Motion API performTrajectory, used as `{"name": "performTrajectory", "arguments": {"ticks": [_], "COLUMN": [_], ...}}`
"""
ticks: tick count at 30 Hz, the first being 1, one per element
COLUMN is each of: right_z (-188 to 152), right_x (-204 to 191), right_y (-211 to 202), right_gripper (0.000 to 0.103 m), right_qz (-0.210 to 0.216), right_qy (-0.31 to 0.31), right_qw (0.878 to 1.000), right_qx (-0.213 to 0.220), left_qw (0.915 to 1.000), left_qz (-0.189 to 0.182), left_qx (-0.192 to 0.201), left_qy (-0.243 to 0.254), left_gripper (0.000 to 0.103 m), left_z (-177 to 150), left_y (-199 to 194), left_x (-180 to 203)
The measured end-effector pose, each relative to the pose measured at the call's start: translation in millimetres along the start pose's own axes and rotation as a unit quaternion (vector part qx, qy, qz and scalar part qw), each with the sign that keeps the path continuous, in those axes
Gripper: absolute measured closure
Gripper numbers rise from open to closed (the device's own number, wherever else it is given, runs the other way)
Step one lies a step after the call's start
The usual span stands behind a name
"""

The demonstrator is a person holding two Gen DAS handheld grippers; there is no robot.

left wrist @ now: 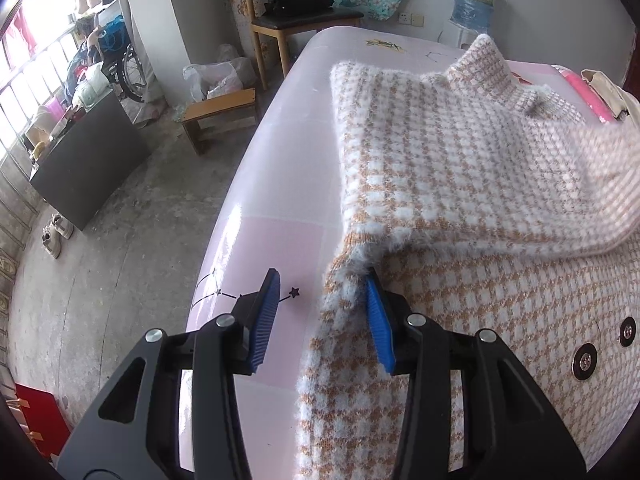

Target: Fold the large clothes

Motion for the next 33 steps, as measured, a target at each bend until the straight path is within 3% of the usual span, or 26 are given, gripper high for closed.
{"name": "performTrajectory", "arguments": {"ticks": [3, 9, 12, 14, 16, 20, 24, 30, 33], "right_z": [-5, -7, -8, -8, -8, -11, -11, -10, -11], "right_x": [22, 42, 38, 29, 19, 11, 18, 12, 2], "right_y": [22, 51, 59, 59, 51, 36, 56, 49, 34], "right_gripper": [0.091, 0.072, 0.072, 0.09, 0.094, 0.094, 0.094, 0.084, 0.08], "right_qz": [0.005, 0.005, -0.008, -0.015, -0.025, -0.026, -0.05, -0.096, -0.11], "right_qy": [0.031, 0.057, 0.045, 0.031, 0.025, 0.018, 0.016, -0.008, -0.03], "right_qw": [0.999, 0.996, 0.996, 0.997, 0.998, 0.999, 0.997, 0.995, 0.993], "right_qx": [-0.03, -0.066, -0.073, -0.071, -0.059, -0.035, -0.052, -0.037, -0.018], "left_qw": [1.0, 0.9999, 0.9998, 0.9993, 0.9987, 0.9968, 0.9963, 0.9934, 0.9937], "left_qz": [-0.004, -0.008, -0.019, -0.034, -0.046, -0.069, -0.075, -0.108, -0.106], "left_qx": [0.0, 0.006, 0.007, 0.006, 0.003, -0.002, 0.001, -0.006, 0.023], "left_qy": [0.001, 0.008, -0.002, -0.014, -0.024, -0.042, -0.042, -0.036, -0.029], "left_gripper": [0.062, 0.063, 0.062, 0.062, 0.062, 0.062, 0.062, 0.06, 0.062], "left_z": [1, 8, 10, 9, 9, 9, 8, 1, -10], "left_y": [0, 0, 0, 1, 2, 4, 5, -4, -30], "left_x": [-1, -1, -5, -10, -15, -24, -25, -37, -48]}}
Point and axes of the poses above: each gripper's, at about its wrist camera, not at the fingertips, and y roughly the way its jaws point, x to its right, z to its top, the point moved 1 cm from there along y, roughly the way its jaws point, and after that the axes turned 13 degrees about -x, right-handed, at the moved point
